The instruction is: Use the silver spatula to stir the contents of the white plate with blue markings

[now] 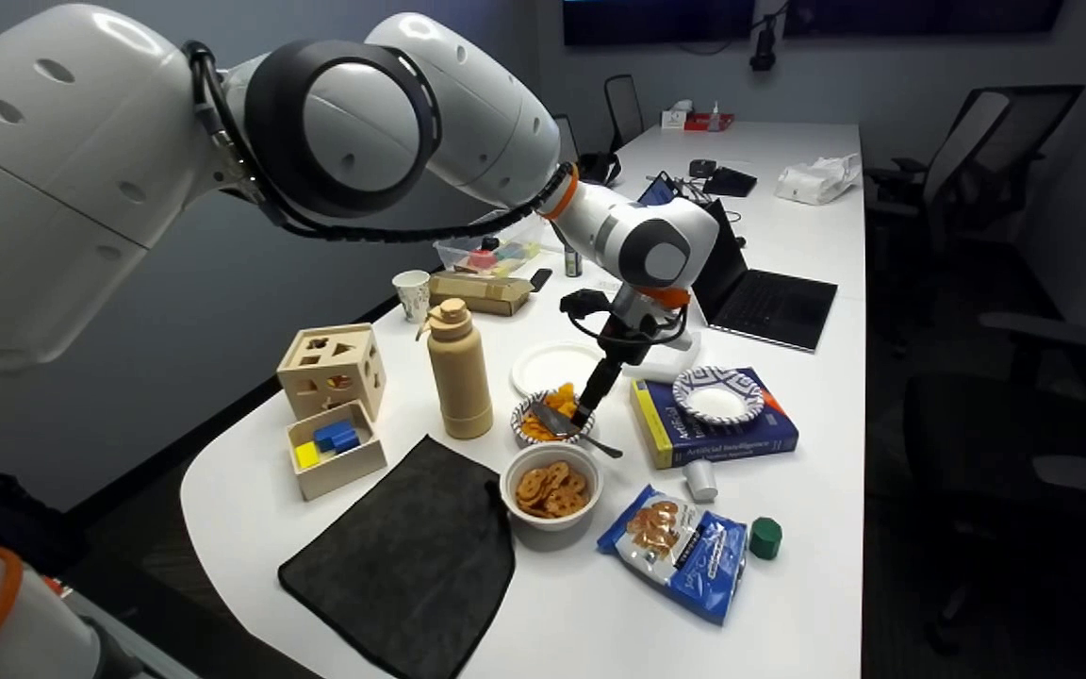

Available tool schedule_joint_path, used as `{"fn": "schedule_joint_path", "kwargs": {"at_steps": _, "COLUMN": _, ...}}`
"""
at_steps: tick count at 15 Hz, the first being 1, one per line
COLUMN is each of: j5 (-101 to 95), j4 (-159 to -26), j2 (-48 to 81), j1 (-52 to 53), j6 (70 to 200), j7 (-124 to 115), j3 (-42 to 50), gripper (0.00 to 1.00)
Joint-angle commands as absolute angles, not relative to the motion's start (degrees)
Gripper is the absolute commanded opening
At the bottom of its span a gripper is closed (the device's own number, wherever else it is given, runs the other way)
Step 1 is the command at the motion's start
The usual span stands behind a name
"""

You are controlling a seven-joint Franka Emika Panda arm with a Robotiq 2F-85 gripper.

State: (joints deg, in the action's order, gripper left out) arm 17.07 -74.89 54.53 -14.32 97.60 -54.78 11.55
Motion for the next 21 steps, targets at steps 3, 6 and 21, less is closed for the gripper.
{"fn": "schedule_joint_path", "kwargs": {"at_steps": 3, "j5": 19.02, "j4": -66.97, "j2": 59.42, "j1": -14.72, "j6": 92.85, "j7": -68.94, "j3": 11.85, "gripper": 1.0}}
{"fn": "schedule_joint_path", "kwargs": {"at_steps": 6, "j5": 19.86, "j4": -63.55, "j2": 62.31, "j1": -15.54, "j6": 93.29, "j7": -76.52, "j3": 11.57, "gripper": 1.0}}
{"fn": "schedule_joint_path", "kwargs": {"at_steps": 21, "j5": 19.77, "j4": -46.31, "j2": 73.64, "j1": -21.24, "j6": 81.99, "j7": -93.22, "j3": 10.71, "gripper": 1.0}}
